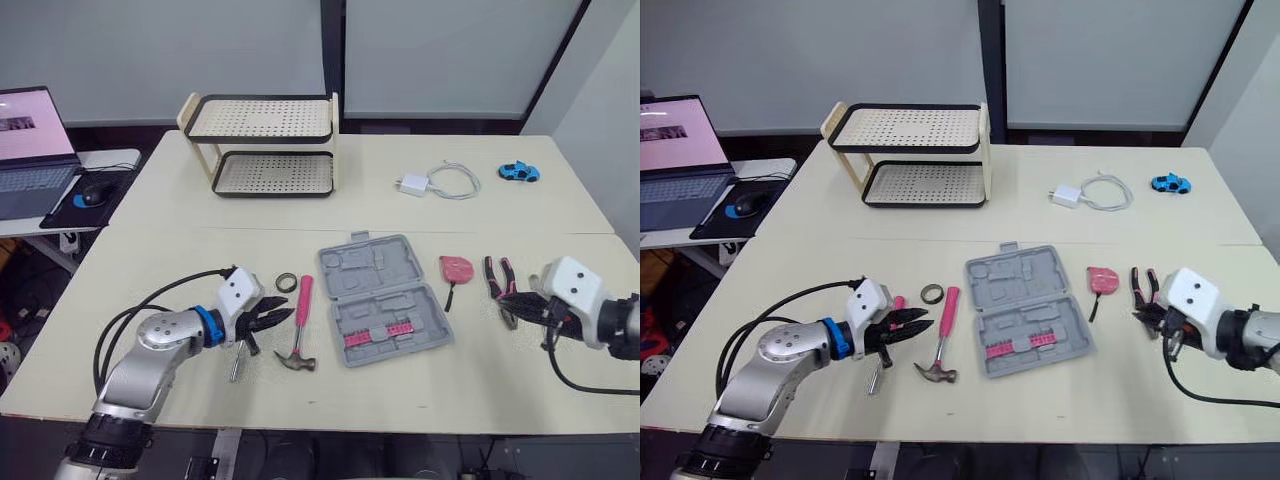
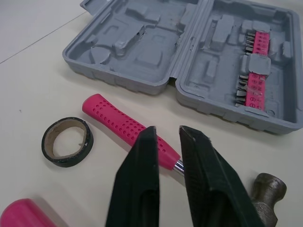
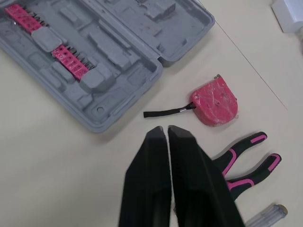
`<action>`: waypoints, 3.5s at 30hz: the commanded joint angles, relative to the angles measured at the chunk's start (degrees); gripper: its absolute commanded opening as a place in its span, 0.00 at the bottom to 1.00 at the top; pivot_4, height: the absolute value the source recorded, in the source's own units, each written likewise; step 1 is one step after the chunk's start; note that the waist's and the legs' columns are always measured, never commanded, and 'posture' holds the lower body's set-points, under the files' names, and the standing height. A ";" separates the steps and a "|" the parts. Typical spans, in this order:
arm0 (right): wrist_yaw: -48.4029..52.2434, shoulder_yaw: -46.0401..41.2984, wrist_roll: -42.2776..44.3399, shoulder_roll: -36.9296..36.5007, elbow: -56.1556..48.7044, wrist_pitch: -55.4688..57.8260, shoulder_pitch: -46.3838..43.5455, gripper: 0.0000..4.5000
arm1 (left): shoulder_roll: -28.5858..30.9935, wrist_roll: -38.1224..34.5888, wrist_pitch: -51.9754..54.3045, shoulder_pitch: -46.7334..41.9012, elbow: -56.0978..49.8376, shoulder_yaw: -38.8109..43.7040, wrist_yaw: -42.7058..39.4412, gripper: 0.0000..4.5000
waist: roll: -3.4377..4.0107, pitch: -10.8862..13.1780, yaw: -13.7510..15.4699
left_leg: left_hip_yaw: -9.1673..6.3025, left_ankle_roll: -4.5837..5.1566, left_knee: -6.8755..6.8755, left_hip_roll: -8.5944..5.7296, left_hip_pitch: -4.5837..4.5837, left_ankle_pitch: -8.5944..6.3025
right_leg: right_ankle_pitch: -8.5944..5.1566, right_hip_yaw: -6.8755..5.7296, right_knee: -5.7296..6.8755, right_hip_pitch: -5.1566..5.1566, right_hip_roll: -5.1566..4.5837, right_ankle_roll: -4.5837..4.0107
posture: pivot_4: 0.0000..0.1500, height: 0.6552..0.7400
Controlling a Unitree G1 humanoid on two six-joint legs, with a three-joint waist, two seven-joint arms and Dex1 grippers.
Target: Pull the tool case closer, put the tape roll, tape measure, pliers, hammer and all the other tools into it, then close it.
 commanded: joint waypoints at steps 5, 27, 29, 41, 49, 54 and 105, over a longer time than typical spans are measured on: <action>-2.47 16.20 -7.88 1.38 5.02 0.83 -12.78 0.00 | -4.09 3.80 3.69 -6.11 1.28 -5.19 3.83 0.00 | -0.02 0.01 0.01 | -0.03 -0.03 0.00 -0.03 -0.01 0.02 | 0.02 -0.03 -0.01 -0.01 0.00 0.03 | 1.00 1.00; 0.57 31.14 -21.14 15.51 38.10 -12.51 -34.12 0.00 | -8.92 9.88 8.45 -12.70 8.53 -11.75 6.19 0.00 | -0.03 0.02 -0.14 | -0.08 -0.31 0.14 -0.05 -0.42 0.19 | 0.03 -0.06 0.04 -0.39 -0.01 0.02 | 1.00 1.00; 0.66 31.23 -21.56 15.98 39.41 -13.17 -34.52 0.00 | -9.35 10.30 8.27 -13.09 9.34 -11.97 6.25 0.00 | -0.03 0.02 -0.14 | -0.08 -0.32 0.16 -0.06 -0.43 0.20 | 0.03 -0.06 0.06 -0.42 -0.01 0.02 | 1.00 1.00; 1.23 32.04 -24.39 20.28 50.25 -18.84 -38.64 0.00 | -11.73 12.26 6.56 -15.02 13.84 -13.54 6.38 0.00 | -0.01 0.01 -0.26 | -0.09 -0.33 0.37 -0.07 -0.55 0.20 | 0.04 -0.07 0.15 -0.48 0.00 0.02 | 1.00 1.00; 3.22 31.90 -24.27 22.19 52.02 -20.19 -39.20 0.00 | -13.72 13.51 4.19 -16.96 17.79 -14.00 6.26 0.00 | -0.01 0.00 -0.25 | -0.16 -0.33 0.87 -0.12 -0.75 0.20 | 0.06 -0.09 0.56 -0.61 -0.01 0.06 | 1.00 1.00; 4.10 31.55 -23.97 21.81 49.00 -19.31 -37.55 0.00 | -14.37 14.06 1.79 -18.15 19.65 -14.67 4.75 0.00 | -0.01 0.00 -0.25 | -0.11 -0.35 0.89 -0.12 -0.77 0.21 | 0.06 -0.02 0.87 -0.82 -0.01 0.06 | 1.00 1.00; -5.20 22.72 -13.09 15.13 -10.38 23.11 -1.43 0.00 | -3.89 16.59 4.17 -11.57 2.27 -25.21 -15.06 0.00 | 0.00 -0.03 -0.05 | -0.11 -0.31 0.89 -0.10 -1.01 0.19 | 0.06 0.04 0.97 -1.10 0.03 0.06 | 1.00 1.00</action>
